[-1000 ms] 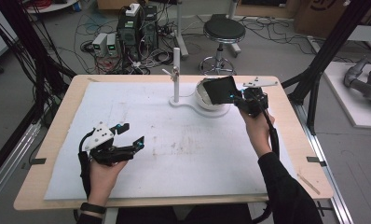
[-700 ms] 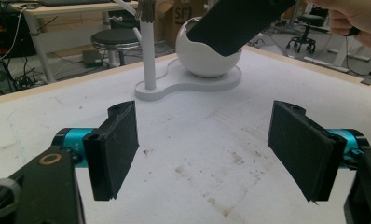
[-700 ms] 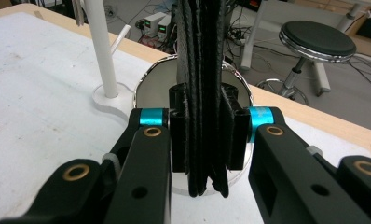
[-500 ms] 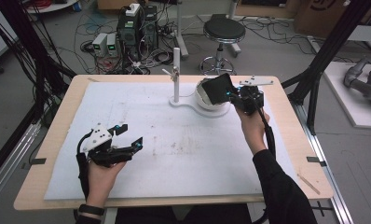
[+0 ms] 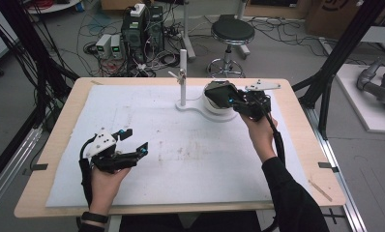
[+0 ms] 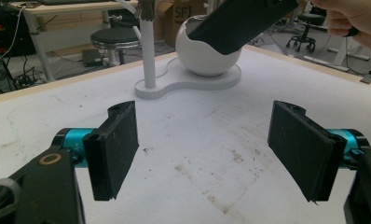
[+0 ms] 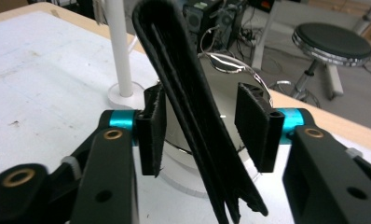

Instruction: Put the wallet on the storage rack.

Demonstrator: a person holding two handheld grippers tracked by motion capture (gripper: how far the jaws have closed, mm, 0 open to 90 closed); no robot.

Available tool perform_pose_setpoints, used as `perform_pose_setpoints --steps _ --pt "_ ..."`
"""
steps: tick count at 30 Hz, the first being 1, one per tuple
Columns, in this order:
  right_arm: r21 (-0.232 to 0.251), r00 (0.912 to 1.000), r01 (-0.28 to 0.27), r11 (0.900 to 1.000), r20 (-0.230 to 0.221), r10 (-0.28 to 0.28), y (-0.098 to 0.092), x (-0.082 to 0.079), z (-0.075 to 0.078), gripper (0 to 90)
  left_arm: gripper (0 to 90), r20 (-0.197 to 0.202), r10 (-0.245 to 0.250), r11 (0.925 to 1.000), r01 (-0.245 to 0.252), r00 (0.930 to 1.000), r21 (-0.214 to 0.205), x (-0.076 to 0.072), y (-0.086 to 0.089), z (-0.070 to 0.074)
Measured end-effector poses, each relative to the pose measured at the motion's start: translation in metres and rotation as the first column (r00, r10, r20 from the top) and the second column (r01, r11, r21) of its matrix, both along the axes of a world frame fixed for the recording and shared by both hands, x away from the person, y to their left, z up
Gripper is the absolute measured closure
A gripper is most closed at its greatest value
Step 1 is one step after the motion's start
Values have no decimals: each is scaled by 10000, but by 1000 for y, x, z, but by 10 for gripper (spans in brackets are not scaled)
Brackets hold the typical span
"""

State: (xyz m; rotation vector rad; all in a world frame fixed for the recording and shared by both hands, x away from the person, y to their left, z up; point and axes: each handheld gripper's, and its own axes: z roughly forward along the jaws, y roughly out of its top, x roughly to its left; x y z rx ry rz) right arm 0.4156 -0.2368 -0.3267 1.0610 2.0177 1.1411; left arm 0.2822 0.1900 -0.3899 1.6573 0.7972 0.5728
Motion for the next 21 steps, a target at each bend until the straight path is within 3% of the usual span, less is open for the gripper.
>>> perform_pose_setpoints --steps 5,9,11,13,16,17,21 --pt "250 9984 -394 9989 418 383 -2 -8 7 506 243 -6 -8 10000 8 10000 -15 1 -1 0" --pt "117 9986 -409 9991 346 405 -2 -11 7 513 243 -21 -90 10000 91 10000 16 2 -4 0" --pt "-19 9986 -469 9989 255 469 -2 -12 4 569 243 -22 -99 9999 99 9999 33 2 -5 0" --pt "-373 9979 -637 9973 131 642 0 -12 2 682 243 -23 -113 9999 113 9999 9 2 -5 -1" --pt "-904 9970 -526 9945 524 575 4 -15 2 783 243 2 -87 10000 87 10000 18 3 -5 0" --pt "-1173 9962 -334 9925 764 425 6 -17 2 791 244 -2 -99 9999 99 10000 15 3 -5 0" --pt "-1333 9925 30 9911 1212 133 5 -17 4 798 243 -29 -101 9999 101 9999 2 3 -4 -1"
